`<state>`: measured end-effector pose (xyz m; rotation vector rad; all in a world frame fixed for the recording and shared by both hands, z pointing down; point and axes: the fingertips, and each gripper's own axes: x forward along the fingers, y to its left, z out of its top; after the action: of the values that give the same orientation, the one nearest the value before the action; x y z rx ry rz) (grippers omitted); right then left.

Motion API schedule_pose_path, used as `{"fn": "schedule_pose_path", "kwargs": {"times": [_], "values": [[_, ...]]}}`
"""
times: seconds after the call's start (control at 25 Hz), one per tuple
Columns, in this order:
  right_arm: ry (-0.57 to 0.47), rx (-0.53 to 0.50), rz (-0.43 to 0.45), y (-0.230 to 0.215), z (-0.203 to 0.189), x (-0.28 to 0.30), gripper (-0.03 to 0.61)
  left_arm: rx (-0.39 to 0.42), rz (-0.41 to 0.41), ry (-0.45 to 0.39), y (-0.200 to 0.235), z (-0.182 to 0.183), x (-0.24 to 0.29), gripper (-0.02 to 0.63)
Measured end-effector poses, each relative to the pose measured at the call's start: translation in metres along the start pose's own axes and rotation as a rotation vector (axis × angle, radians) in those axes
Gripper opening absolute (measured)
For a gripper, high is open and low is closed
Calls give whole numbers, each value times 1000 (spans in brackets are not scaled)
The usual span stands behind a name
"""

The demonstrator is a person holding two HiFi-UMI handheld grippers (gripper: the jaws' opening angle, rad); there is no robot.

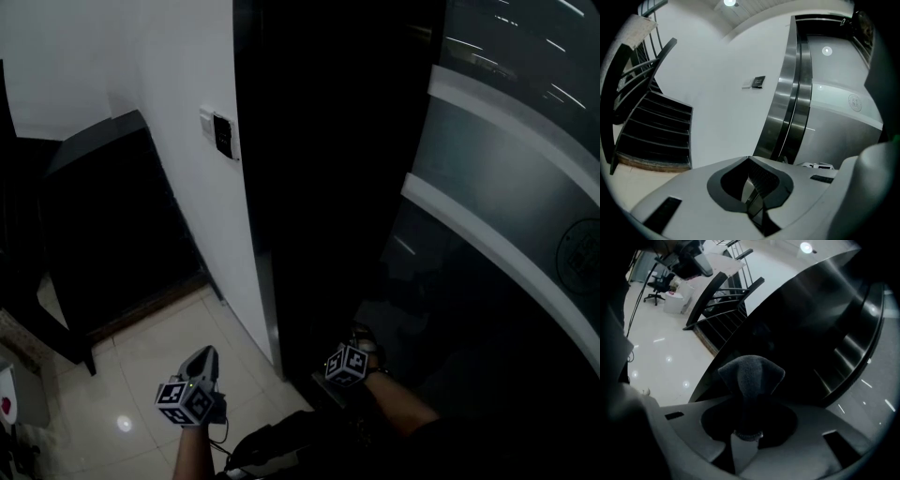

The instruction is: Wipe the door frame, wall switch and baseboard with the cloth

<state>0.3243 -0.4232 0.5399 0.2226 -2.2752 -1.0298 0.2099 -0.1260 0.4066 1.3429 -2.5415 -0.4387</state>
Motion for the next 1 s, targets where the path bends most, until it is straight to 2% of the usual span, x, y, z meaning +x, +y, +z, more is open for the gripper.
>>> {"fn": "schedule_pose_path", "kwargs": {"times": [0.16,0.32,0.4,0.52,0.64,0.8,1.0], "values": [[-108,120,-6,-22,35,-36,95,26,-9,-46,-3,17,-6,-9],[-247,313,22,-41,65,-75,95,27,-9,-62,-3,25,-13,-9],[-335,402,47,-46,81,-92,95,20,4,-105,2,31,-20,-9],[-430,476,101,-49,98,-109,95,19,54,-192,14,43,-34,-11],[-502,469,179,-36,113,-119,95,-12,70,-253,20,48,-50,-12],[-574,410,254,-10,152,-123,95,-7,108,-252,37,51,-80,-11],[-662,432,331,23,221,-122,95,25,227,-274,86,61,-145,-12]]}}
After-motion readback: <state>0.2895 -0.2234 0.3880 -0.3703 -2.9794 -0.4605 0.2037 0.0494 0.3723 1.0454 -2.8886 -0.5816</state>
